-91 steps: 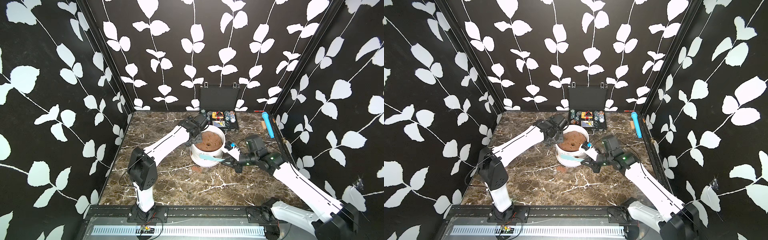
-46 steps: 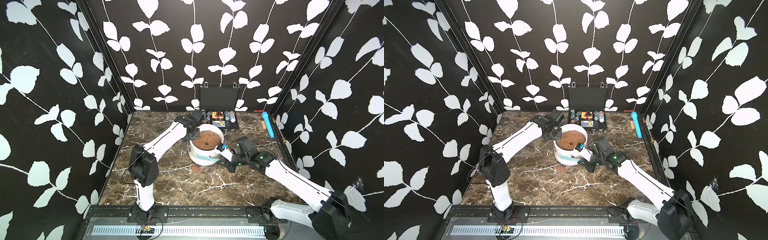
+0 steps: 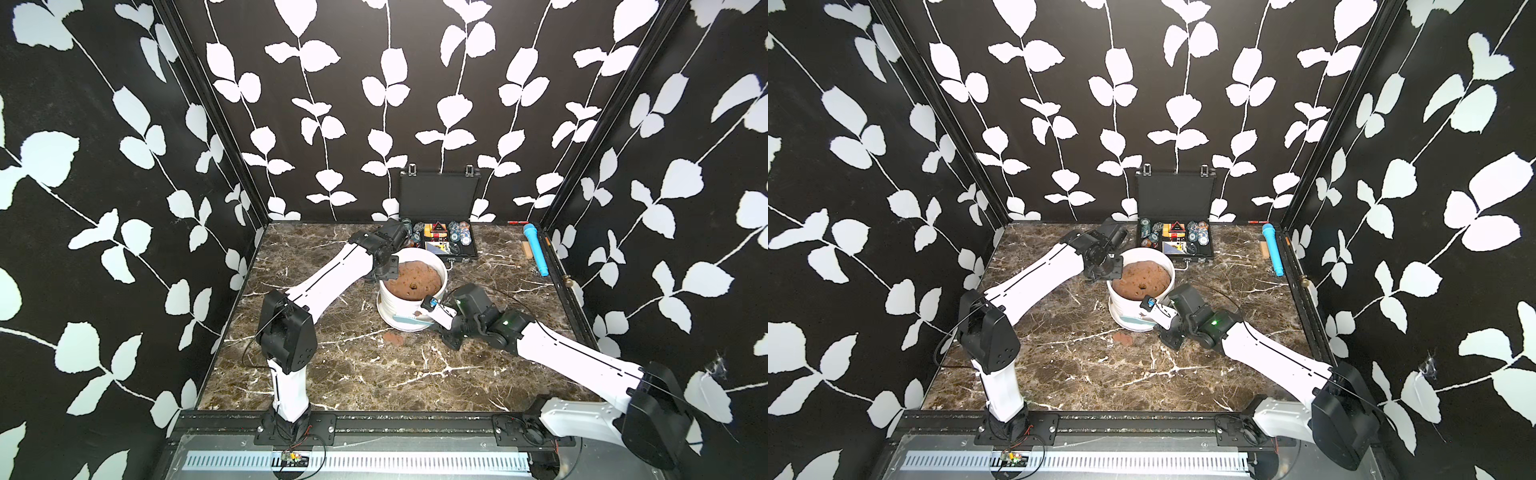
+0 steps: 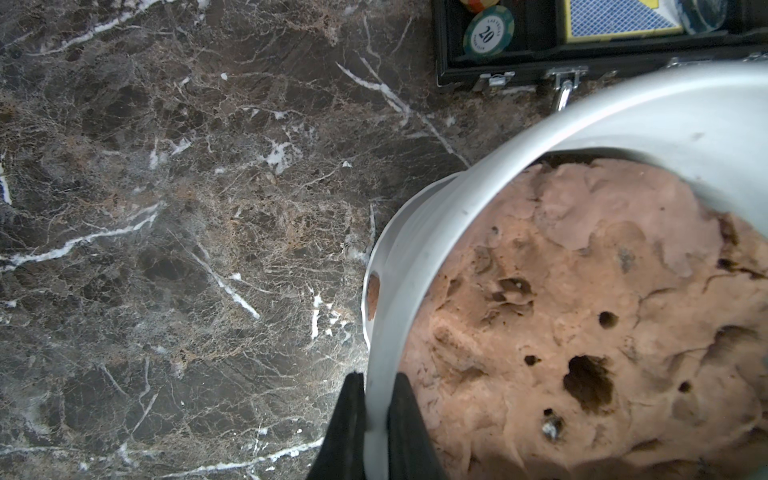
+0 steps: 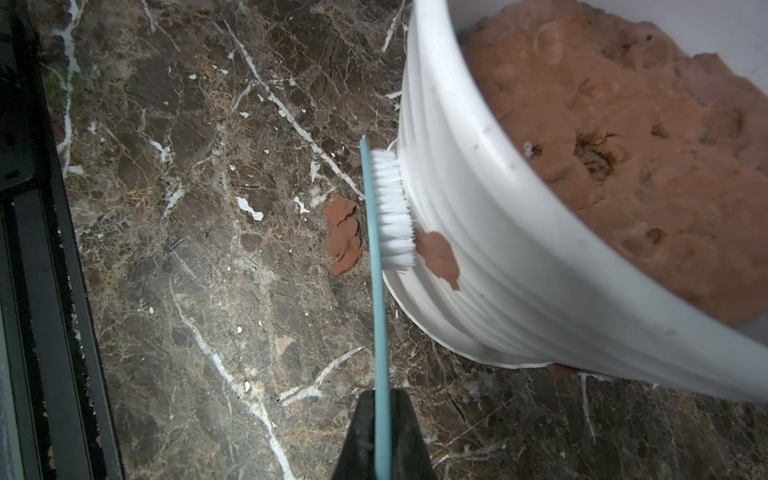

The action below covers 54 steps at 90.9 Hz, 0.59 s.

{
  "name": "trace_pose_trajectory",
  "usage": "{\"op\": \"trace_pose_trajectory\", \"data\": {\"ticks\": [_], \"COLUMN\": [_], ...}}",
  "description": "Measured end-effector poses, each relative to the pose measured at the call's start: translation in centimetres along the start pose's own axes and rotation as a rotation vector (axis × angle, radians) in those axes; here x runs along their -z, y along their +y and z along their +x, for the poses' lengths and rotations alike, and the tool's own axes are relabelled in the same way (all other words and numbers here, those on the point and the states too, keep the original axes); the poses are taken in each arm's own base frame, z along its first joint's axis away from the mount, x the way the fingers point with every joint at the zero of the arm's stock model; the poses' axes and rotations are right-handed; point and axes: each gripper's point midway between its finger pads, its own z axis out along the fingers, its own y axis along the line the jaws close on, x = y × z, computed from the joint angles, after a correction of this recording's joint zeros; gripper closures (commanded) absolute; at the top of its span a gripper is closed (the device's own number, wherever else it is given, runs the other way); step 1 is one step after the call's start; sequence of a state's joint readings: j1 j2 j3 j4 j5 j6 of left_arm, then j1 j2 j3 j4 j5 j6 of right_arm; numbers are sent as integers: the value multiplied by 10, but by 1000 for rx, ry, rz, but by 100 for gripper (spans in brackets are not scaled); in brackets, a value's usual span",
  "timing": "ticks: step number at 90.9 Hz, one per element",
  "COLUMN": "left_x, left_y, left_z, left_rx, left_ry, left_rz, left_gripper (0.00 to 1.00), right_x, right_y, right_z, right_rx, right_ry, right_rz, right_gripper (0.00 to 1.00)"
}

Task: Scrub the dried mud off the ceramic pot
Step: Rotate the pot on the tray.

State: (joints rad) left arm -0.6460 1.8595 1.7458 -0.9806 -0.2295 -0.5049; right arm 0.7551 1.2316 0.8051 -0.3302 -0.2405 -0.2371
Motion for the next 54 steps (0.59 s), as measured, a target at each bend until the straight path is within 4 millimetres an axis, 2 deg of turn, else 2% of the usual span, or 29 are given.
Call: {"op": "trace_pose_trajectory", "data": {"ticks": [17,29,44,54], "left_x": [-1,-2,-5,-7], "left_y": [1,2,4,5], "left_z": [-2,-4,-11,-17], "left_rx": [-8,-35,-92,-121], "left_ry": [-3,-10,-30,-37], "left_rz": [3,1,0,19], "left_gripper": [90,90,90,90], "right_x": [0,13,45,53], "right_y": [20,34,30,20], "right_z": [13,18,2,-3], "right_rx": [-1,0,-9,-30], "right_ry": [51,56,-59,-87], "right_rz": [-56,-101,-90,-81], "right_gripper": [100,100,100,100]}}
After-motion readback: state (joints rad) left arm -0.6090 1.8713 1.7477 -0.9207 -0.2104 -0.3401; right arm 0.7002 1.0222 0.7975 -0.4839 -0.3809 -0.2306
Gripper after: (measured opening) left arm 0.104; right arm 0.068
